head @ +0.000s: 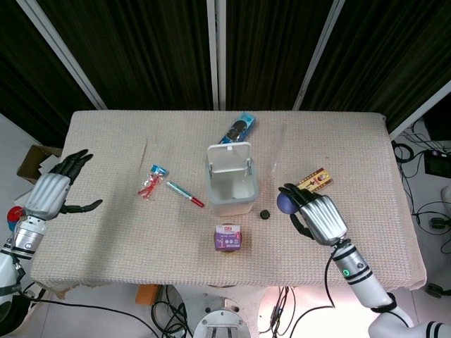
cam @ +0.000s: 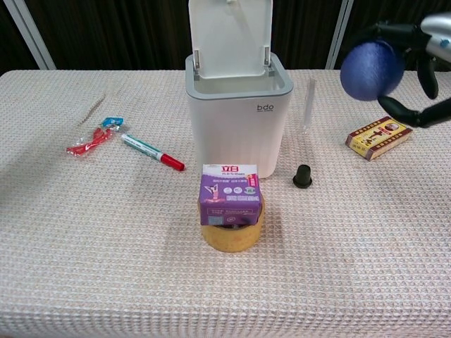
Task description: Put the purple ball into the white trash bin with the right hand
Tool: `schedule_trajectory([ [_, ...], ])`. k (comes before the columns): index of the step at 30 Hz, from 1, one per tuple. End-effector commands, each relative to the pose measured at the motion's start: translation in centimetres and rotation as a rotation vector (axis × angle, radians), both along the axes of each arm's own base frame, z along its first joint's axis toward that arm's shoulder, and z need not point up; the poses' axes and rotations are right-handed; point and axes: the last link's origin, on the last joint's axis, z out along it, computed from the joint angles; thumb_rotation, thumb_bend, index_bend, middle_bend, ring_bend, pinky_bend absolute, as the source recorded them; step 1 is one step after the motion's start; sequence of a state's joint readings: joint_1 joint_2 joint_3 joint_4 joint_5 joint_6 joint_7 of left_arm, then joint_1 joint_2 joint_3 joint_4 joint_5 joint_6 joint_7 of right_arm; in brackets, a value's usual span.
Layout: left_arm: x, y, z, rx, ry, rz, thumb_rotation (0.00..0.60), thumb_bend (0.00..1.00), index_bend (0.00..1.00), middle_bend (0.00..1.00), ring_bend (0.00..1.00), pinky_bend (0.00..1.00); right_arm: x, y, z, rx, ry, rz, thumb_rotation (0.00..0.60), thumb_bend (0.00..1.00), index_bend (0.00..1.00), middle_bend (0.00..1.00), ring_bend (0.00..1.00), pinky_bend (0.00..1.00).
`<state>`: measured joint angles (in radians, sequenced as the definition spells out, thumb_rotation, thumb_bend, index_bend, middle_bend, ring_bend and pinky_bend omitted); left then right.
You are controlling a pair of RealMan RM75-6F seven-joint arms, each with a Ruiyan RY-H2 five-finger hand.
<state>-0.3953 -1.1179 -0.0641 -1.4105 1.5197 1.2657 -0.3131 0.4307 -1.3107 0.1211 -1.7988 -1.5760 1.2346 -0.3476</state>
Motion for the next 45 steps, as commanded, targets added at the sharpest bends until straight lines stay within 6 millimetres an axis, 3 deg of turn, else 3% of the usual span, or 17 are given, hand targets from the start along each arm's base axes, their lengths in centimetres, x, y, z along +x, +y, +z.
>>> schedule_trajectory([
  [1,-0.2,0.0,0.2,0.002,0.001,0.007,0.304,0.16,0.03,0.03,0.07,0.23,4.8,-1.9,-0.2,-0.033,0.013,0.078,0.600,0.49,0.61,0.51,0.47,0.69],
  [8,-1.0,-0.2,0.5,0.001,-0.011,0.029,0.304,0.16,0.03,0.03,0.07,0.23,7.6,-5.0,-3.3,-0.063,0.034,0.057,0.600,0.48,0.59,0.47,0.45,0.69],
  [10,-1.2,-0.2,0.5,0.002,-0.015,0.033,0.306,0.16,0.03,0.03,0.07,0.23,7.8,-5.5,-4.2,-0.050,0.029,0.037,0.600,0.45,0.52,0.40,0.38,0.63],
  [12,-1.5,-0.3,0.7,0.005,-0.014,0.035,0.305,0.16,0.03,0.03,0.07,0.23,7.6,-5.7,-5.3,0.006,0.039,0.006,0.600,0.38,0.35,0.28,0.22,0.46],
  [14,-1.7,-0.3,0.8,0.008,-0.016,0.036,0.308,0.16,0.03,0.03,0.07,0.23,7.4,-5.8,-5.5,0.046,0.055,-0.024,0.600,0.22,0.08,0.07,0.03,0.16],
  [16,-1.9,-0.3,1.1,0.011,-0.017,0.040,0.308,0.16,0.03,0.03,0.07,0.23,7.5,-5.9,-5.5,0.055,0.037,-0.034,0.600,0.12,0.00,0.00,0.00,0.02],
  [21,-2.1,-0.2,1.3,0.013,-0.018,0.044,0.308,0.16,0.03,0.03,0.07,0.23,7.5,-5.8,-5.5,0.063,0.000,-0.037,0.600,0.02,0.00,0.00,0.00,0.00],
  [30,-1.9,-0.3,1.0,0.008,-0.011,0.038,0.308,0.16,0.03,0.03,0.07,0.23,7.3,-4.8,-4.1,0.050,-0.014,-0.005,0.600,0.02,0.00,0.00,0.00,0.00],
  [37,-2.1,-0.6,1.1,0.008,-0.006,0.043,0.308,0.16,0.03,0.03,0.07,0.23,2.5,-2.0,-0.1,0.028,0.071,-0.049,0.600,0.00,0.00,0.00,0.00,0.00],
  [45,-2.6,-2.7,0.5,0.017,-0.008,0.044,0.307,0.16,0.03,0.03,0.07,0.23,-6.0,2.8,3.1,0.052,0.158,-0.207,0.600,0.00,0.00,0.00,0.00,0.00],
])
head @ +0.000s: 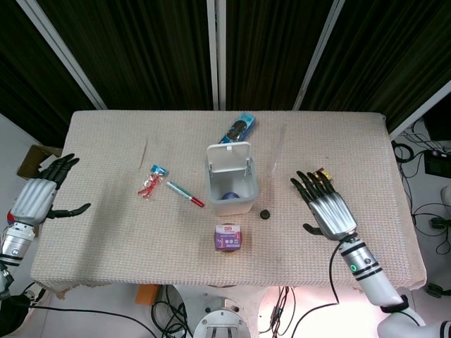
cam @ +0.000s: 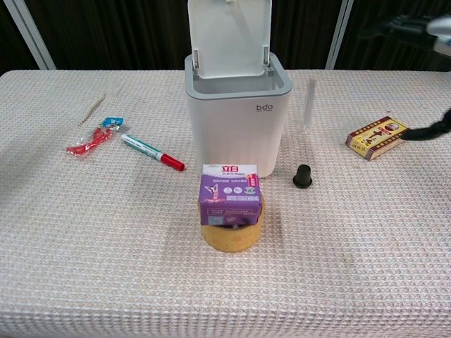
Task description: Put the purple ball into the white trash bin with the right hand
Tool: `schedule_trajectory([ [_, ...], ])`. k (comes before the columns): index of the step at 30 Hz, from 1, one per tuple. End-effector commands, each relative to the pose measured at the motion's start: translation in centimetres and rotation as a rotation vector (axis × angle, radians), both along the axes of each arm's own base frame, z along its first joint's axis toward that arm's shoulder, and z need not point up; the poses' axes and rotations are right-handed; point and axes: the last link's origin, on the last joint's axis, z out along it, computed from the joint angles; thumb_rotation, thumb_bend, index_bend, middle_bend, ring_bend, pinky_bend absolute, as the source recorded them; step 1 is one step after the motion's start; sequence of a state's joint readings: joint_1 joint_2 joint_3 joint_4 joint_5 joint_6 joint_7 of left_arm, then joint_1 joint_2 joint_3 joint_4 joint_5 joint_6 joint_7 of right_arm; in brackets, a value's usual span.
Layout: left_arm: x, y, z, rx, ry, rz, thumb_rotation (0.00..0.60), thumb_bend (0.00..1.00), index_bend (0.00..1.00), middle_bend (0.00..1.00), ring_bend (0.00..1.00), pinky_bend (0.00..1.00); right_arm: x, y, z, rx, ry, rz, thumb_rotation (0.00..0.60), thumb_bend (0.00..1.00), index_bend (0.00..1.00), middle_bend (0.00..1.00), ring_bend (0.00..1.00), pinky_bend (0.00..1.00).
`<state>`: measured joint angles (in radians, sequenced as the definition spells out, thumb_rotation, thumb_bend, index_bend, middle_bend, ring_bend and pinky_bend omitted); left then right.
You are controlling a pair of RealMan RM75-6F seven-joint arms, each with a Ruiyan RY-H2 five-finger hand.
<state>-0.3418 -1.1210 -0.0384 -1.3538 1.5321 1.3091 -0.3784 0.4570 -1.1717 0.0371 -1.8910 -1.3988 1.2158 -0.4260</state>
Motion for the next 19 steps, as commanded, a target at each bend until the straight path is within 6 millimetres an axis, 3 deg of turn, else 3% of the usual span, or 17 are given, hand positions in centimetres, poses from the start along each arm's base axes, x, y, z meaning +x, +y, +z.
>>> schedule_trajectory([
  [1,-0.4,-1.6,-0.4,0.010,0.010,0.003,0.307,0.16,0.03,0.03,0.07,0.23,-4.4,3.2,1.2,0.009,0.022,-0.075,0.600,0.00,0.00,0.00,0.00,0.00],
  [10,-2.7,-7.1,-1.3,0.093,0.078,0.028,0.303,0.16,0.03,0.03,0.07,0.23,-11.5,9.5,2.6,-0.077,0.020,-0.188,0.600,0.00,0.00,0.00,0.00,0.00],
  [14,-3.8,-9.6,-1.7,0.125,0.107,0.049,0.303,0.16,0.03,0.03,0.07,0.23,-13.3,11.7,3.1,-0.127,0.011,-0.227,0.600,0.00,0.00,0.00,0.00,0.00],
  [19,-4.6,-11.6,-2.1,0.147,0.140,0.063,0.303,0.16,0.04,0.03,0.07,0.23,-14.6,12.8,3.5,-0.168,0.013,-0.253,0.600,0.00,0.00,0.00,0.00,0.00],
])
